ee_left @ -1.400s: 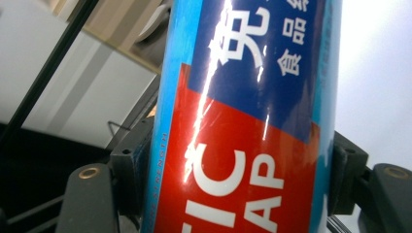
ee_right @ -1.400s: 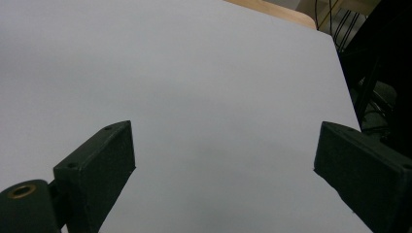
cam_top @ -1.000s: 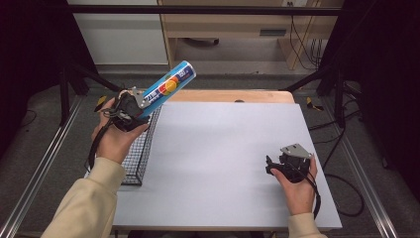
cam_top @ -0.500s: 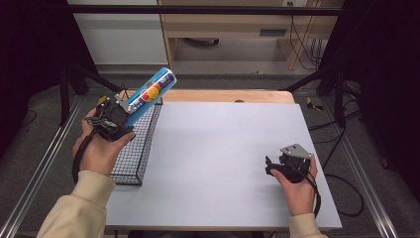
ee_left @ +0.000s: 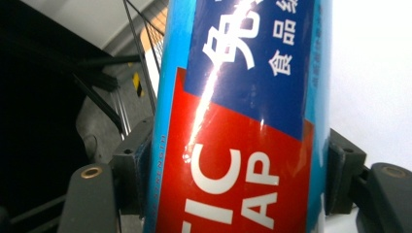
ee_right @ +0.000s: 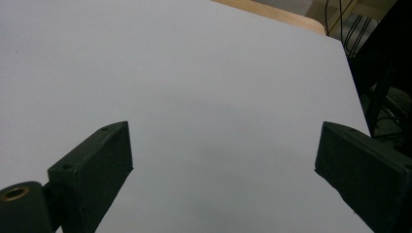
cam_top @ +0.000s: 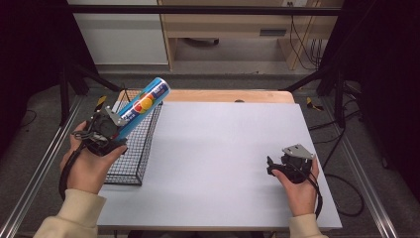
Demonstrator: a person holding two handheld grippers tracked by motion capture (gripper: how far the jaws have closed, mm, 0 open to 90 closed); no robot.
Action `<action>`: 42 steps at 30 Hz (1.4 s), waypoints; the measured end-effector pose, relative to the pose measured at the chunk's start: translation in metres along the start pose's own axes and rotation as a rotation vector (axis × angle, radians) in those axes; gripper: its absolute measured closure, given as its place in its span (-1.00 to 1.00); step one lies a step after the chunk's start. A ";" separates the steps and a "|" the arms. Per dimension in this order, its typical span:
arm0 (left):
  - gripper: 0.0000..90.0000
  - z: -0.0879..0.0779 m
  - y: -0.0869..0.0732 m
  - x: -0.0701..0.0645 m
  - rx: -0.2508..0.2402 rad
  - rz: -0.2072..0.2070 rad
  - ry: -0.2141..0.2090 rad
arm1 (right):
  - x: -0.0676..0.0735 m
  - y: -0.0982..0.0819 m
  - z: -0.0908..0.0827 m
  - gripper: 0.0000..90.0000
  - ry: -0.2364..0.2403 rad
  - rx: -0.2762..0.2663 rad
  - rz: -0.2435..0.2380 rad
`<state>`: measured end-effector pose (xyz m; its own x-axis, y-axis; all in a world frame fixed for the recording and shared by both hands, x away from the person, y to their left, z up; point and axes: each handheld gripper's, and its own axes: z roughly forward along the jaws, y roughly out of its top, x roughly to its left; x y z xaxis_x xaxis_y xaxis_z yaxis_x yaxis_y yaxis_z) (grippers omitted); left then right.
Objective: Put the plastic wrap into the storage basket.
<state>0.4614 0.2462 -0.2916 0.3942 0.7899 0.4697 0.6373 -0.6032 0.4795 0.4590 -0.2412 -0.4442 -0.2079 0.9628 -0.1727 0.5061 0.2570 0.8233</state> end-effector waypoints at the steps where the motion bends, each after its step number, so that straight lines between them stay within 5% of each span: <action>1: -0.33 0.000 -0.002 0.000 0.004 0.005 0.001 | 0.000 0.000 0.000 -0.85 0.002 -0.001 0.003; 15: -0.32 0.009 -0.027 0.005 0.076 -0.038 -0.030 | -0.002 -0.001 0.000 -0.84 0.000 0.001 0.007; 28: -0.32 0.031 -0.030 0.005 0.156 -0.077 -0.072 | -0.004 -0.001 0.000 -0.84 0.006 -0.001 0.012; 42: -0.31 0.058 -0.030 0.008 0.239 -0.110 -0.041 | -0.004 -0.001 -0.001 -0.83 0.011 -0.009 0.008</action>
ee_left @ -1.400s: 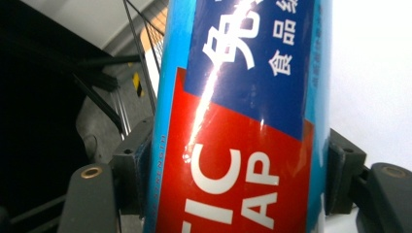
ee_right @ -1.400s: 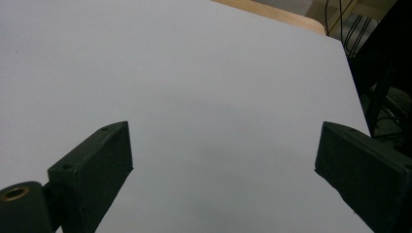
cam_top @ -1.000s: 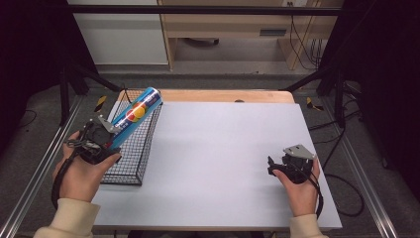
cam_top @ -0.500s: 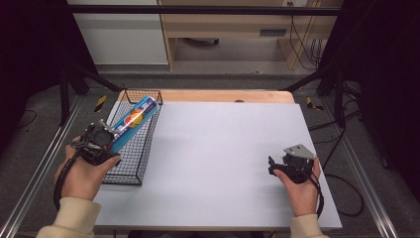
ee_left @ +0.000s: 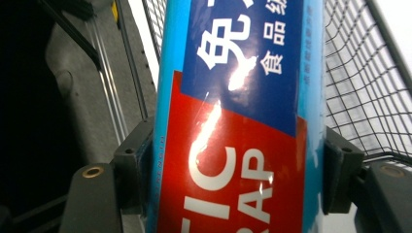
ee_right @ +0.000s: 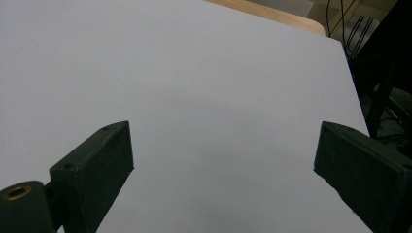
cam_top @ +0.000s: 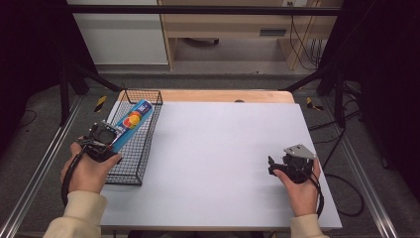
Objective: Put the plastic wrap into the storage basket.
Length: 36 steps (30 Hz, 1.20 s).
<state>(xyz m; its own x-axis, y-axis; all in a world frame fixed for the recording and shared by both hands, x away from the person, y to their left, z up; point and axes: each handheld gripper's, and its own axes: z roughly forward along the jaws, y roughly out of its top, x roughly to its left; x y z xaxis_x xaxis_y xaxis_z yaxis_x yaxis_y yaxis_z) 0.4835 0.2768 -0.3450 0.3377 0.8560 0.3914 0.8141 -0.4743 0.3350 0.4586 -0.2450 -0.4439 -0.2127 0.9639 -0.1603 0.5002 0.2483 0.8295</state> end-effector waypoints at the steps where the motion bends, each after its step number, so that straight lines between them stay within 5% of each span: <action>1: -0.31 0.002 0.000 0.001 0.009 -0.005 0.002 | 0.000 0.000 -0.001 -0.83 -0.002 0.000 -0.002; 14: -0.31 0.018 -0.002 -0.002 0.102 -0.009 -0.007 | 0.002 0.001 0.000 -0.83 0.008 -0.004 -0.006; 36: -0.31 0.036 0.010 -0.012 0.195 0.064 -0.008 | 0.007 0.002 0.002 -0.83 0.024 0.001 -0.036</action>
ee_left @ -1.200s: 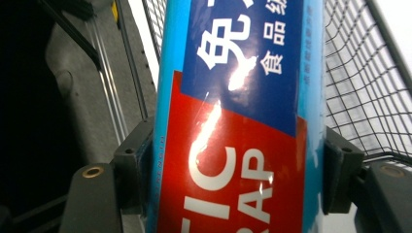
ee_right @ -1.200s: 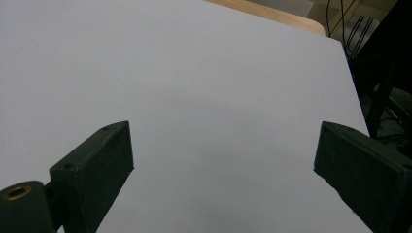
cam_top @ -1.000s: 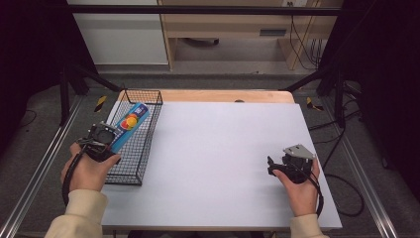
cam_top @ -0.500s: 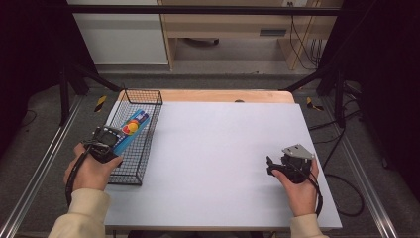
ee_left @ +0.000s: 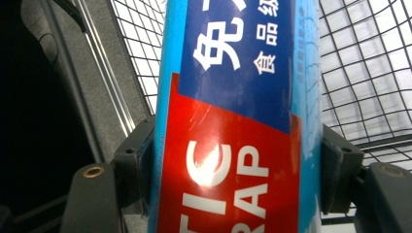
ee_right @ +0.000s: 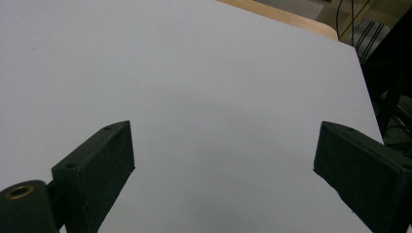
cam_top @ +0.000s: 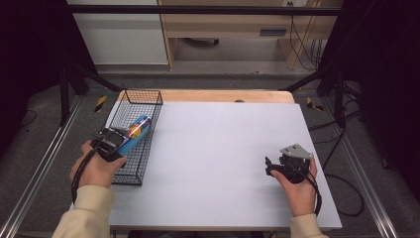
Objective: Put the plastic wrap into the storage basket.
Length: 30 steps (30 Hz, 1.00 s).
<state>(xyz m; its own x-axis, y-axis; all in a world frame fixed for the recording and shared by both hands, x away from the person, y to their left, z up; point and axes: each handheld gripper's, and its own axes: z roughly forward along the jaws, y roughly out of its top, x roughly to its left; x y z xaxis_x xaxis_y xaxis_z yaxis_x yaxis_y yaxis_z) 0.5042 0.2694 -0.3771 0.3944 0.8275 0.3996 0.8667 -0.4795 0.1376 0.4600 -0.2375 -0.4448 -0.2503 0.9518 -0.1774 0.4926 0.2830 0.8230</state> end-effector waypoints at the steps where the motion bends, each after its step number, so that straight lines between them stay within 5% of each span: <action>1: -0.31 0.000 0.000 0.000 0.004 0.002 -0.002 | 0.001 0.000 0.000 -0.83 0.002 0.001 0.001; 20: -0.31 0.004 0.003 -0.001 0.030 0.022 -0.007 | 0.003 0.000 0.001 -0.83 0.016 0.006 -0.016; 30: -0.35 0.000 0.001 0.001 -0.033 0.011 -0.019 | 0.003 0.000 0.001 -0.84 0.023 0.015 -0.025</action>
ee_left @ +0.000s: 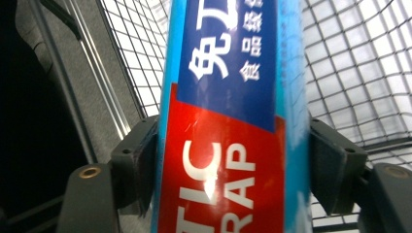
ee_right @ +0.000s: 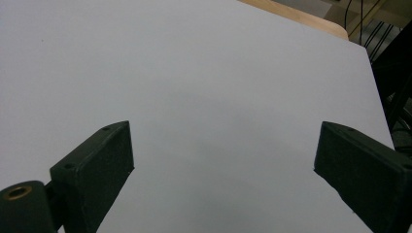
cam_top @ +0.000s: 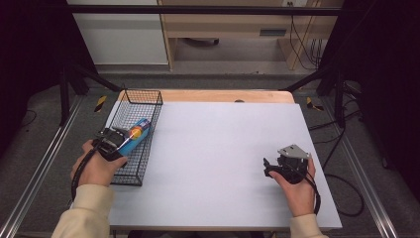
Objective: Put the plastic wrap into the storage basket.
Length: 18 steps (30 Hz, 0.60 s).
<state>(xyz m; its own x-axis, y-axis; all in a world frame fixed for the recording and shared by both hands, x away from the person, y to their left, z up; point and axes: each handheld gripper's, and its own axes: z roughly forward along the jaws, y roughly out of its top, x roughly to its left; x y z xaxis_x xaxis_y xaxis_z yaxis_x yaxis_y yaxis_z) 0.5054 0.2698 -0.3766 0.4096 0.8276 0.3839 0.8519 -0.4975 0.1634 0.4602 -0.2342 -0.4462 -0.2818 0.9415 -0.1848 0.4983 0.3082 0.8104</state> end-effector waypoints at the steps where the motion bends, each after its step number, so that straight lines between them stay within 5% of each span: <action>1: -0.37 -0.001 0.000 0.000 -0.008 0.001 0.005 | 0.000 0.000 0.000 -0.84 0.001 0.000 0.000; 9: -0.58 -0.014 -0.003 0.002 -0.093 -0.017 0.039 | -0.001 -0.001 0.000 -0.84 -0.002 0.004 0.001; 18: -0.81 -0.042 -0.008 -0.008 -0.298 -0.014 0.010 | -0.001 0.001 -0.001 -0.89 -0.006 -0.016 0.015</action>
<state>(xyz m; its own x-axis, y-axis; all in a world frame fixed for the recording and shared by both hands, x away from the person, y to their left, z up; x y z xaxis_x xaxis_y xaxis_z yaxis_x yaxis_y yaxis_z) 0.4819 0.2556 -0.3432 0.3943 0.8329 0.3884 0.7235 -0.5419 0.4276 0.4598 -0.2348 -0.4451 -0.2696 0.9467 -0.1761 0.4891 0.2921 0.8219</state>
